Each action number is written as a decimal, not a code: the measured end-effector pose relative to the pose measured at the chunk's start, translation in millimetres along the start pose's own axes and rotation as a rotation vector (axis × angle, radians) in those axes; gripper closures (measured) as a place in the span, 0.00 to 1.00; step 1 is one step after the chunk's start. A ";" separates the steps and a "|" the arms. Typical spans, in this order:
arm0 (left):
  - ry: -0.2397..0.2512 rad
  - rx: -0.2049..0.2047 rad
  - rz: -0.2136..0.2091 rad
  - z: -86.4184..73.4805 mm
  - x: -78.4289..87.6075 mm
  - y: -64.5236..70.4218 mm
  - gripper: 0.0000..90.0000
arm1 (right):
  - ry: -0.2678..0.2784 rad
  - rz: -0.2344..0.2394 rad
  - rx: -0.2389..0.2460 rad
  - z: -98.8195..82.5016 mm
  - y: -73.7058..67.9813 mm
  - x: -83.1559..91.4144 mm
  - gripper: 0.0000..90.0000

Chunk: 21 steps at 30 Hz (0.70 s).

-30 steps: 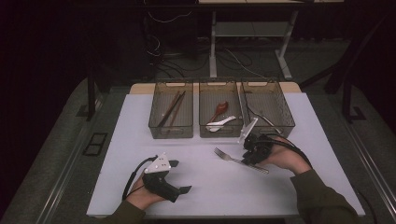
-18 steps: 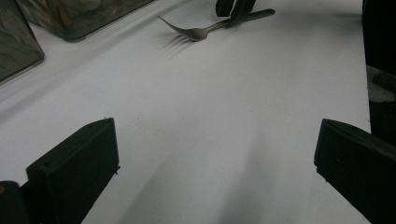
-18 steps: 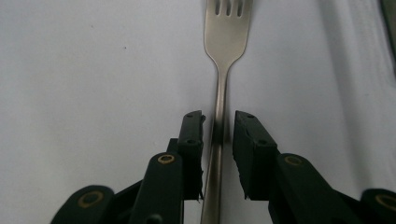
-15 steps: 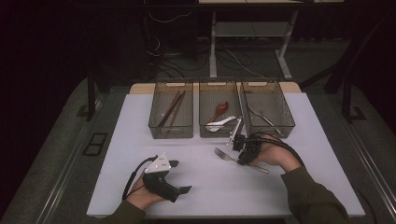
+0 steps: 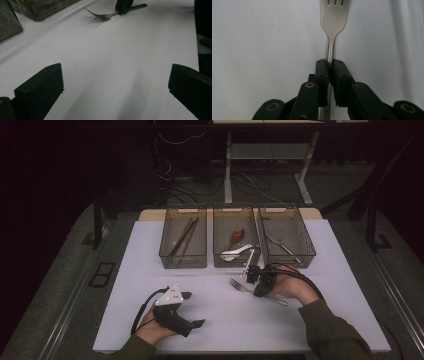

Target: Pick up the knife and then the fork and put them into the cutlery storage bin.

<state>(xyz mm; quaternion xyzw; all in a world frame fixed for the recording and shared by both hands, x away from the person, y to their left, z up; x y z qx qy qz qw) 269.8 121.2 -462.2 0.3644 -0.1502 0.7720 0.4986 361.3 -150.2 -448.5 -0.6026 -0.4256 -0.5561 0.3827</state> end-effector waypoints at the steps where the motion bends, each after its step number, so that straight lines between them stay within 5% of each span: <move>1: 0.000 0.000 0.000 0.0 0.0 0.0 0.00 | 0.000 -0.001 -0.002 0.0 0.1 -0.1 0.93; 13: -0.001 -0.002 -0.004 0.0 -0.3 -0.3 0.00 | 0.024 0.014 -0.013 -3.5 1.7 1.0 0.93; 21: -0.001 -0.002 -0.004 0.0 -0.4 -0.3 0.00 | 0.105 0.033 -0.056 -12.7 8.2 8.2 0.93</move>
Point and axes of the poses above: each handheld gripper's, and its own axes: x roughly backward along the jaws, z roughly out of its top, y roughly to its right, the point moved 3 cm from there along -x, roughly forward along the jaws, and after that the axes turned 13 degrees about -y, right-handed, at the moved point
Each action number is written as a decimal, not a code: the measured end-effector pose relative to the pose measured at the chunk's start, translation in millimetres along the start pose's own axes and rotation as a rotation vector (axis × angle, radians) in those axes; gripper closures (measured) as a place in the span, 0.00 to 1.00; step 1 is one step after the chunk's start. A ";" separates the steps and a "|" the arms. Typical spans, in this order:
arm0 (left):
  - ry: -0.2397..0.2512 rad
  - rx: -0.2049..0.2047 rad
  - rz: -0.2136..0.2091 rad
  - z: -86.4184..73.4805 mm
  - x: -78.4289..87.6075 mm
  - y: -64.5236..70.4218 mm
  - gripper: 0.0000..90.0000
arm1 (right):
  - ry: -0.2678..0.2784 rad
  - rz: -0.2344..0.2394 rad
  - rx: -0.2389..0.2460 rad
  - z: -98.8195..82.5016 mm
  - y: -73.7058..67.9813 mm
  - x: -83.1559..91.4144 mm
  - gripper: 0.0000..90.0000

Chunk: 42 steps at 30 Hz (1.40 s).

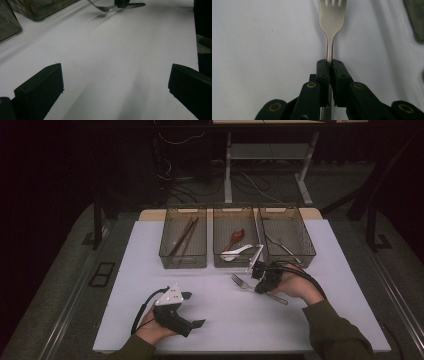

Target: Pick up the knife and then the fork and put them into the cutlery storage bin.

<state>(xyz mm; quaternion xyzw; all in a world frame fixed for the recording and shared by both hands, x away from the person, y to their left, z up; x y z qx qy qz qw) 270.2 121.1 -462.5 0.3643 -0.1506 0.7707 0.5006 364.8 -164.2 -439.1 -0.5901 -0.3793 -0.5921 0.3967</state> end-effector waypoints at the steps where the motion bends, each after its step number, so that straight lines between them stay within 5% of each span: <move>1: 0.000 0.000 0.000 0.0 0.0 0.0 0.00 | 0.013 0.002 -0.003 -1.3 1.2 1.7 0.93; 28: -0.001 -0.003 0.003 0.1 1.0 0.1 0.00 | 0.482 0.078 -0.171 -31.2 30.2 26.5 0.93; 42: 0.002 -0.005 0.002 0.0 1.0 0.2 0.00 | 0.671 0.039 -0.223 -53.1 43.3 51.4 0.93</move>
Point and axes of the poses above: each handheld gripper's, and its own axes: x roughly backward along the jaws, z roughly out of its top, y roughly to its right, the point moved 3 cm from there along -x, roughly forward along the jaws, and after that the axes turned 13 degrees about -y, right-handed, at the moved point
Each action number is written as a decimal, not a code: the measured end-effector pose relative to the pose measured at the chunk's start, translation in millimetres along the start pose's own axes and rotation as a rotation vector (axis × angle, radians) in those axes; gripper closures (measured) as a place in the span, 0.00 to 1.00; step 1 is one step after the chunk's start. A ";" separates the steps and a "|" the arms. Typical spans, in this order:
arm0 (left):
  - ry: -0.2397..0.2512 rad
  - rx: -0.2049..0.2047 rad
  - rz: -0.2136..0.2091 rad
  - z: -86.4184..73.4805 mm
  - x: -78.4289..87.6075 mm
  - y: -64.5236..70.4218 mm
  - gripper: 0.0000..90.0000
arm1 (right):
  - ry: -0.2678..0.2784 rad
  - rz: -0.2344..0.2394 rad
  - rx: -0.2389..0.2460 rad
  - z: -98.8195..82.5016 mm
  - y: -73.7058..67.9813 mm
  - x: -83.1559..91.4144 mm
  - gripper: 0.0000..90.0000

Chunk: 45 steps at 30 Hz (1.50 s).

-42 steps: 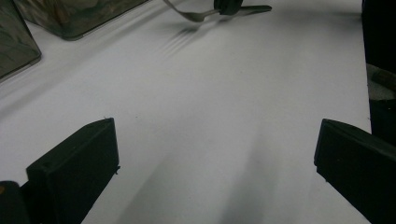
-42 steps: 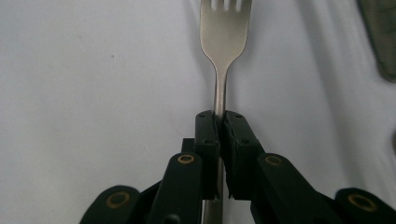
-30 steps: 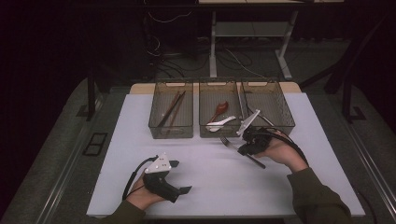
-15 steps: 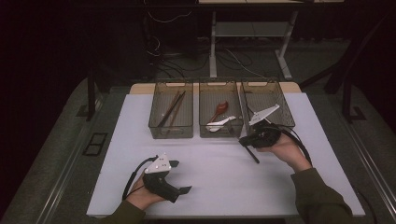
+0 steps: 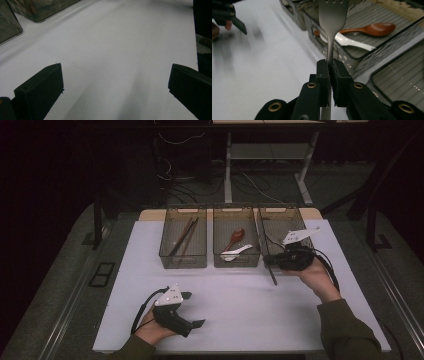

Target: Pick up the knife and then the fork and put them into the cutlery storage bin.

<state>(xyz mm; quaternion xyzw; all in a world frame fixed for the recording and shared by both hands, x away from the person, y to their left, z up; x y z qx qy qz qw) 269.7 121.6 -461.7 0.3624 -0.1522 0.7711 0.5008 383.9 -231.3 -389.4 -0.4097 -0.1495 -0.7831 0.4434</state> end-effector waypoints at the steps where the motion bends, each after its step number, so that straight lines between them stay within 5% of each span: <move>1: 0.000 0.001 0.000 0.1 0.0 0.0 0.00 | 0.010 -0.004 -0.005 -0.1 1.0 2.3 0.93; 11: -0.003 0.001 -0.001 0.0 -0.3 0.0 0.00 | 0.107 -0.060 -0.056 -3.2 14.1 29.7 0.93; 26: -0.004 0.011 0.003 -1.3 -0.9 -0.8 0.00 | 0.175 -0.146 -0.116 -4.2 40.9 58.4 0.93; 45: 0.004 0.015 0.006 -1.6 0.8 -1.5 0.00 | 0.166 -0.273 -0.245 -0.9 99.7 67.9 0.93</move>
Point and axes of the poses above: each handheld gripper's, and its own axes: x roughly backward along the jaws, z roughly out of its top, y roughly to its right, the point moved 3 cm from there along -x, roughly forward along the jaws, and after that the axes turned 13 degrees about -y, right-handed, at the moved point
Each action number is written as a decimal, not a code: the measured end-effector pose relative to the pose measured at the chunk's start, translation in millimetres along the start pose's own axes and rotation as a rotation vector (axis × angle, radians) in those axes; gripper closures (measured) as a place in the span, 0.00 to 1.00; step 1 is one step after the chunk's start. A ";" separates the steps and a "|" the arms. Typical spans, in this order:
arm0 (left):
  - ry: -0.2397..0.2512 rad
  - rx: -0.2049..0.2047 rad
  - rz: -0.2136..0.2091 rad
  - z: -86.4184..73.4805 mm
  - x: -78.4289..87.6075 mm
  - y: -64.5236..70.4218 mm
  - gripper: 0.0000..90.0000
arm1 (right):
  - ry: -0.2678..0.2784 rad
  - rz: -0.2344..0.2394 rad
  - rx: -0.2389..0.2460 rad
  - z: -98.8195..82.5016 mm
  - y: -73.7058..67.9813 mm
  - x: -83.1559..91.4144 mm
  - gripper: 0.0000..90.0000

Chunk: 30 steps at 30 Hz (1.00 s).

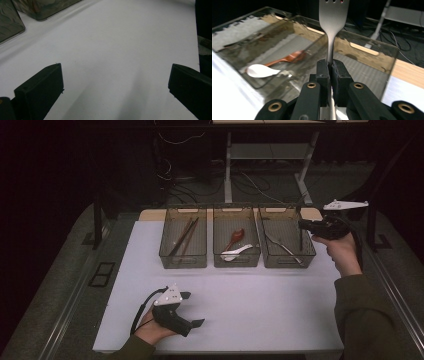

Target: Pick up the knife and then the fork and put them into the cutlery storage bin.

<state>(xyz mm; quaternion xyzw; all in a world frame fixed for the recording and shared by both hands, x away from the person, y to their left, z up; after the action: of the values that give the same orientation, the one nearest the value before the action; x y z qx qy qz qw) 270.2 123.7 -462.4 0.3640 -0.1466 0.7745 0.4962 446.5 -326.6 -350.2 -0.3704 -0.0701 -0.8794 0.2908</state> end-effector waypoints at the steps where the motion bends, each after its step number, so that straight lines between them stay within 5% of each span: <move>1: 0.000 0.000 0.000 0.0 0.1 0.0 0.00 | -0.007 -0.007 -0.007 -0.6 2.7 -2.0 0.93; 16: 0.002 0.001 0.000 0.0 1.2 -0.3 0.00 | -0.171 -0.060 -0.055 -13.2 18.7 -38.9 0.93; 30: 0.004 0.002 -0.002 0.3 0.3 0.4 0.00 | -0.299 -0.078 -0.022 -19.9 15.9 -54.6 0.93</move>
<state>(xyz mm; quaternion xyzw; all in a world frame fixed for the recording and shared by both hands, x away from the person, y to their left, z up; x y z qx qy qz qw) 269.9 123.6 -462.0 0.3631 -0.1441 0.7748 0.4970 473.7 -321.4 -403.7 -0.4975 -0.1176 -0.8257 0.2386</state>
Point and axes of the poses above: each handheld gripper's, and its own axes: x roughly backward along the jaws, z roughly out of its top, y roughly to its right, the point moved 3 cm from there along -x, roughly forward along the jaws, and after that the axes turned 13 degrees about -y, right-handed, at the moved point
